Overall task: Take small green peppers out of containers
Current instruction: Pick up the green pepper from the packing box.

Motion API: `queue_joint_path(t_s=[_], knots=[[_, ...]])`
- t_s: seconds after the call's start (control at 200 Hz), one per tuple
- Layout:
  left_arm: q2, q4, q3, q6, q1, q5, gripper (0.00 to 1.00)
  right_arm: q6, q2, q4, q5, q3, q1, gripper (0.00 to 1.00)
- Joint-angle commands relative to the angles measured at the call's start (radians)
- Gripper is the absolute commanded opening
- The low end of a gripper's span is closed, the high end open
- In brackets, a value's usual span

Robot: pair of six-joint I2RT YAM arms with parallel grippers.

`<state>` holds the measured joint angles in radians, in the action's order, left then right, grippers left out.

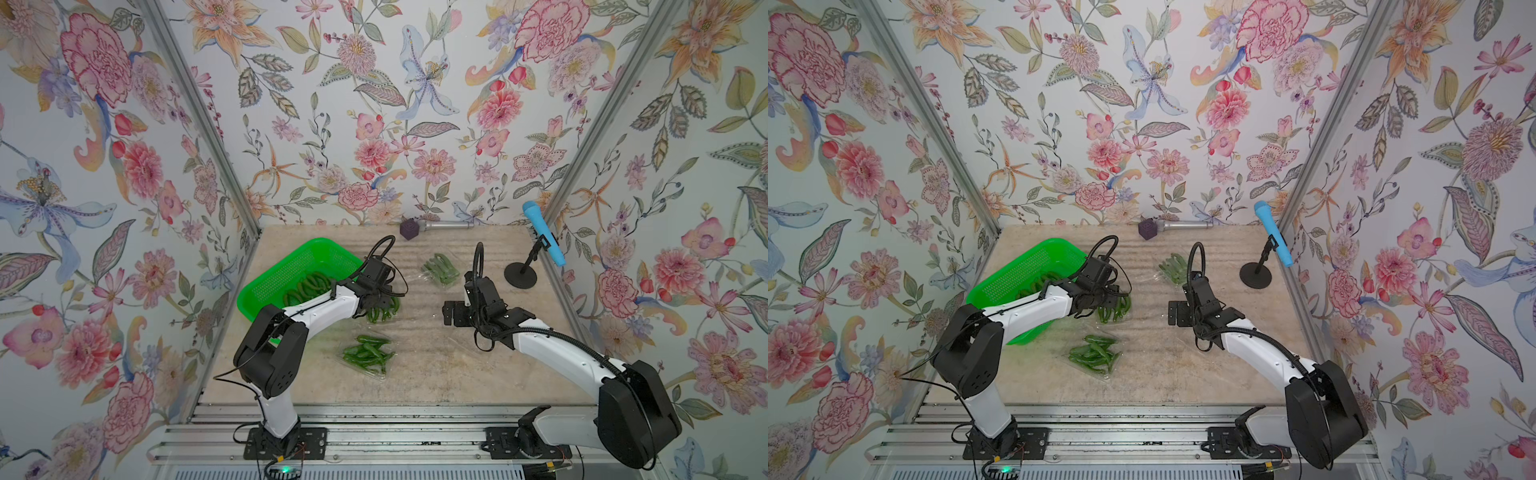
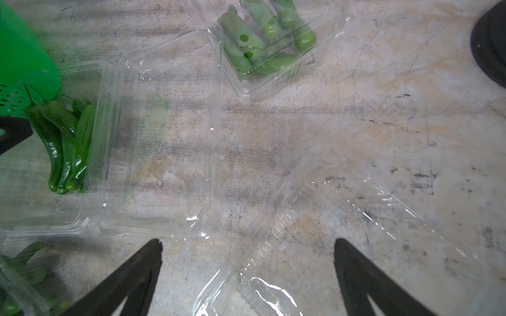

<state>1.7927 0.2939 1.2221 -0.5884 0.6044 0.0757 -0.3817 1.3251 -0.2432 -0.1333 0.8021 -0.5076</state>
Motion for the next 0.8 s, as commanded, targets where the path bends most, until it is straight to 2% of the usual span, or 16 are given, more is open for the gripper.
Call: queue_joint_path(t_s=[0.0,0.32,0.796], knots=[[0.017,0.010,0.034,-0.048,0.001,-0.007,0.62,-0.005,-0.010,0.013,0.029,-0.020,0.016,1.00],[0.088,0.004,0.069,-0.093,0.000,-0.025,0.55,-0.001,-0.007,0.026,0.063,-0.029,0.037,1.00],[0.142,-0.051,0.073,-0.171,-0.013,0.005,0.55,0.027,-0.029,0.047,0.099,-0.055,0.052,1.00]])
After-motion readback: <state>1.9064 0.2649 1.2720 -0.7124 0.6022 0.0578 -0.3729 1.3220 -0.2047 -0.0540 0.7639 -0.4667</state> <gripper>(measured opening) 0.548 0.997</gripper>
